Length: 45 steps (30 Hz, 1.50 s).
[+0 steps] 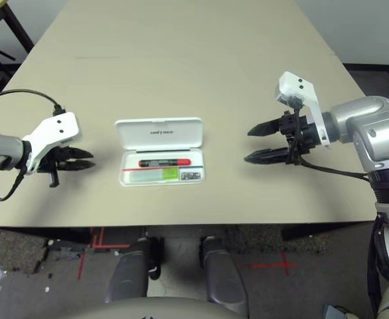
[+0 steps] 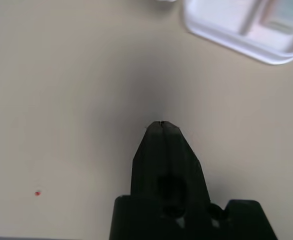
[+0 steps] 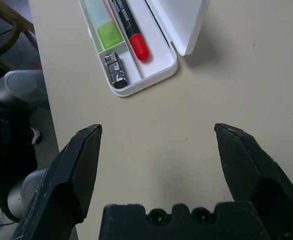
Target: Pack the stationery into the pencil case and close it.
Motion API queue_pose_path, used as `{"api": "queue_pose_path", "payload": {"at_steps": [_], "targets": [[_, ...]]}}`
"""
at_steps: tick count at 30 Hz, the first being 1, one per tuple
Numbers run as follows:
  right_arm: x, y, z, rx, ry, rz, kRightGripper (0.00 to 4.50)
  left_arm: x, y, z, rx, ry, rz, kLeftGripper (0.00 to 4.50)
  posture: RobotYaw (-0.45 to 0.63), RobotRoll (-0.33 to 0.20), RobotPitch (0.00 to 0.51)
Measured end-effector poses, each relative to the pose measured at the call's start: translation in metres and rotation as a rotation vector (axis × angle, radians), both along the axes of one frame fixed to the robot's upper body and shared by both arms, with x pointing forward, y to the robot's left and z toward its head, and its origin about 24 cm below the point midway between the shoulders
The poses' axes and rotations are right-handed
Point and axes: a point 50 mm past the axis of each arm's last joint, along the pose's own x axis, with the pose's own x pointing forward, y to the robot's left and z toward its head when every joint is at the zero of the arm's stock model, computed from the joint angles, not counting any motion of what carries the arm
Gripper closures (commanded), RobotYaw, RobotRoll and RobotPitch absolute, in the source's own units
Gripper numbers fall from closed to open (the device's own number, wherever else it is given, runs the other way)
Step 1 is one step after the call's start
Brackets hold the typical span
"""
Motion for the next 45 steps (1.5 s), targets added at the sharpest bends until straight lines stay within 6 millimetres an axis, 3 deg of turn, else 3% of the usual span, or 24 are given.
{"api": "queue_pose_path", "payload": {"at_steps": [11, 19, 27, 36, 45], "targets": [[0.000, 0.003, -0.003, -0.004, 0.001, 0.006, 0.00, 0.044, -0.025, -0.002, -0.281, -0.247, 0.007, 4.47, -0.01, 0.000, 0.153], [-0.002, 0.005, -0.005, -0.009, 0.002, 0.016, 0.00, 0.056, -0.038, -0.005, -0.373, -0.267, 0.002, 4.47, -0.03, 0.000, 0.151], [-0.004, 0.004, -0.009, -0.018, 0.012, 0.013, 0.00, 0.054, -0.050, -0.005, -0.427, -0.224, -0.067, 4.47, -0.04, 0.000, 0.153], [-0.006, 0.004, -0.011, -0.027, 0.012, 0.006, 0.00, 0.037, -0.061, -0.007, -0.461, -0.152, -0.185, 4.47, -0.04, 0.000, 0.152], [-0.005, 0.004, -0.013, -0.035, 0.004, 0.005, 0.00, 0.013, -0.073, -0.027, -0.409, -0.035, -0.274, 4.47, -0.03, 0.000, 0.151]]}}
